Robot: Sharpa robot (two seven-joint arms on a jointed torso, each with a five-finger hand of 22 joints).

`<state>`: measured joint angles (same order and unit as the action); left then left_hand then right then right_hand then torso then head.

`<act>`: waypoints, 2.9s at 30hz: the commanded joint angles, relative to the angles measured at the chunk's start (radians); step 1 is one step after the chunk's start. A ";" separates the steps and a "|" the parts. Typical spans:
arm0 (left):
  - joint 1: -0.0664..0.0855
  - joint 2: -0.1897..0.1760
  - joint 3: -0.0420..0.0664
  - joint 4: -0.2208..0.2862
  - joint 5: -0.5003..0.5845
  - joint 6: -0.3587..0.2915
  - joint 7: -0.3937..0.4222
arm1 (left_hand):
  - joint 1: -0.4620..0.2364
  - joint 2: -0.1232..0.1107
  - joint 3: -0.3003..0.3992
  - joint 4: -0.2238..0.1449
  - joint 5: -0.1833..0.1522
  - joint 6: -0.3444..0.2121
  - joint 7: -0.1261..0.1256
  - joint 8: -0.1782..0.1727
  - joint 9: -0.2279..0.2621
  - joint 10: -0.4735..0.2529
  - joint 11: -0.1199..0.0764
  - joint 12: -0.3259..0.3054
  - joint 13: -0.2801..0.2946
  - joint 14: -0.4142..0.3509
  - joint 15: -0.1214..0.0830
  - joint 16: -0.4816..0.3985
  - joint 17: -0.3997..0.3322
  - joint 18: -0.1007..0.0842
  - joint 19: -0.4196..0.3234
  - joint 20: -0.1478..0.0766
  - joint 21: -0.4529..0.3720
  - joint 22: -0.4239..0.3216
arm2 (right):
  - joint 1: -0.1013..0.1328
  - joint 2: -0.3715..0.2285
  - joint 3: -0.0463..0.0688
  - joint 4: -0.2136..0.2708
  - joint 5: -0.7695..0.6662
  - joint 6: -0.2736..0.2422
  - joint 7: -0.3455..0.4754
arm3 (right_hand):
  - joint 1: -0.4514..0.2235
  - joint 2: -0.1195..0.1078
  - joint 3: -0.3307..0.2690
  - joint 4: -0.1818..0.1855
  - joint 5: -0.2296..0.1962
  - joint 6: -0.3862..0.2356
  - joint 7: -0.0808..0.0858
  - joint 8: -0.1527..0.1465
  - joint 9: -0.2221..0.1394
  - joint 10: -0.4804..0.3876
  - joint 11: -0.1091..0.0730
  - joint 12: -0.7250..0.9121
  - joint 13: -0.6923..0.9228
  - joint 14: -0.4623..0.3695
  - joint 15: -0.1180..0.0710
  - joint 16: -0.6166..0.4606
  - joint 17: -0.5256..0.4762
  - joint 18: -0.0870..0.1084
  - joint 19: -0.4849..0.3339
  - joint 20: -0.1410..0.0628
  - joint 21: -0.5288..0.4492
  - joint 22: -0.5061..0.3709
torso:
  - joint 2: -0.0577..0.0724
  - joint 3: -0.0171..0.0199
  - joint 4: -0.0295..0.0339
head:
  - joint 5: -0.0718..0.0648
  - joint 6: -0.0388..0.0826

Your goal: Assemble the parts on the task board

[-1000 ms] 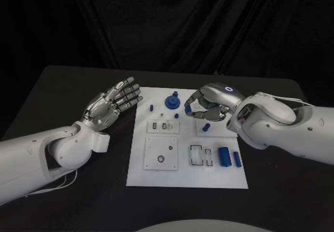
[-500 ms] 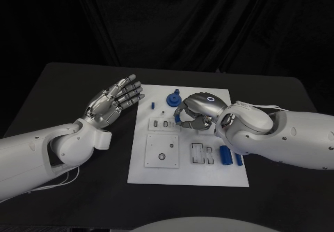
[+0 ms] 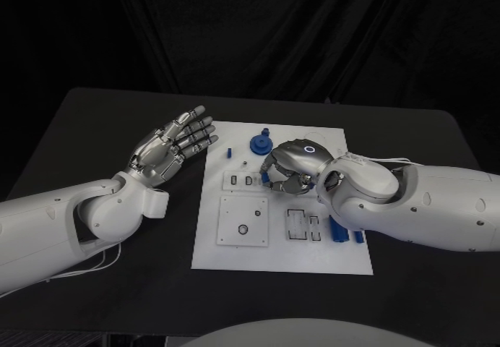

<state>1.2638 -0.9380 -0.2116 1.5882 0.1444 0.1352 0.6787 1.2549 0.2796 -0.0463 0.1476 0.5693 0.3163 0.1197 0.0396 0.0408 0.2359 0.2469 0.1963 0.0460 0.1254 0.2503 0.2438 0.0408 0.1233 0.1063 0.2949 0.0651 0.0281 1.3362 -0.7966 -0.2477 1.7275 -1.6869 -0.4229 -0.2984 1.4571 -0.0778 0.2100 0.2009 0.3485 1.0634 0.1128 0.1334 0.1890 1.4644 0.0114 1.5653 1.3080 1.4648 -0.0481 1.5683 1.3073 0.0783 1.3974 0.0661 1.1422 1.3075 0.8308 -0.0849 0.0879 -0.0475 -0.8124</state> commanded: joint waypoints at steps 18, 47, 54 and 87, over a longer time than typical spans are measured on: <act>-0.002 0.004 0.001 -0.002 -0.001 0.018 0.018 | -0.010 0.002 0.006 0.000 0.006 -0.002 0.003 0.003 0.000 -0.003 0.006 0.003 0.002 0.000 0.004 0.004 0.001 -0.020 0.006 0.000 0.005 0.002 | -0.014 0.021 0.001 -0.025 -0.030 0.016 -0.052 | -0.025 -0.010 0.003 -0.011 -0.038 -0.005 -0.012 -0.030 0.058 0.089 0.014 -0.008 0.248 0.106 0.011 0.003 0.263 0.011 -0.009 0.005 -0.015 0.144 | -0.003 -0.0016 0.0013 | -0.002 -0.006; -0.006 0.001 0.001 -0.003 -0.001 0.014 0.019 | -0.013 0.001 0.010 -0.002 0.007 -0.007 0.002 0.002 -0.001 -0.006 0.006 0.004 0.001 -0.004 0.004 0.001 0.001 -0.021 0.005 -0.001 0.005 0.001 | -0.015 0.015 0.001 -0.032 -0.030 -0.036 0.001 | -0.101 -0.067 -0.069 0.055 -0.286 -0.201 -0.014 -0.072 0.027 0.088 0.000 -0.009 0.248 0.106 0.002 0.003 0.263 0.009 0.000 -0.001 -0.009 0.148 | -0.002 -0.0005 0.0005 | 0.003 -0.011; -0.006 -0.016 0.001 0.019 -0.002 -0.014 0.021 | -0.018 -0.005 0.022 -0.010 0.007 -0.013 0.002 0.001 -0.001 -0.010 0.004 0.011 0.001 -0.001 0.004 0.013 0.002 -0.020 0.048 0.000 0.031 0.012 | -0.008 -0.018 0.003 0.000 -0.012 -0.146 0.069 | -0.117 -0.075 -0.077 0.084 -0.293 -0.214 -0.015 -0.067 0.018 0.094 -0.001 -0.004 0.253 0.106 0.001 0.003 0.263 0.004 0.009 -0.002 0.014 0.155 | -0.002 -0.0005 0.0015 | 0.015 -0.003; 0.154 0.062 0.001 0.021 -0.953 -0.489 -0.546 | 0.036 -0.132 -0.072 0.145 -0.217 0.543 0.034 0.226 0.099 0.943 -0.168 1.219 1.068 1.087 -0.223 1.231 0.948 0.016 0.976 -0.158 1.250 0.834 | 0.140 -0.202 0.000 -0.011 0.349 -0.297 0.296 | -0.177 -0.052 -0.071 0.092 -0.300 -0.083 -0.004 -0.017 0.027 0.106 0.018 0.005 0.263 0.106 0.014 0.003 0.263 -0.016 0.049 0.004 0.120 0.180 | -0.065 0.0393 -0.0102 | 0.066 0.075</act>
<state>1.4137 -0.8851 -0.2111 1.6063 -0.5310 -0.3535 0.3587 1.2880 0.1414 -0.1132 0.2912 0.3566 0.8542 0.1537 0.2587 0.1370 1.1397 0.0817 1.3896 1.0509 1.1787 0.0293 1.4512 0.9250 0.1658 1.0539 0.1381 1.2544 0.7808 1.4745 -0.9972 -0.2482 1.7212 -1.3700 -0.6893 -0.0105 1.2794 -0.1389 0.1331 0.2924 0.0525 0.9723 0.1109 0.1134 0.2156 1.4665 0.0234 1.5683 1.3073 1.4640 -0.0418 1.5682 1.3073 0.0782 1.4386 0.0681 1.2556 1.3078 0.7841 -0.0561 0.0825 0.0151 -0.7319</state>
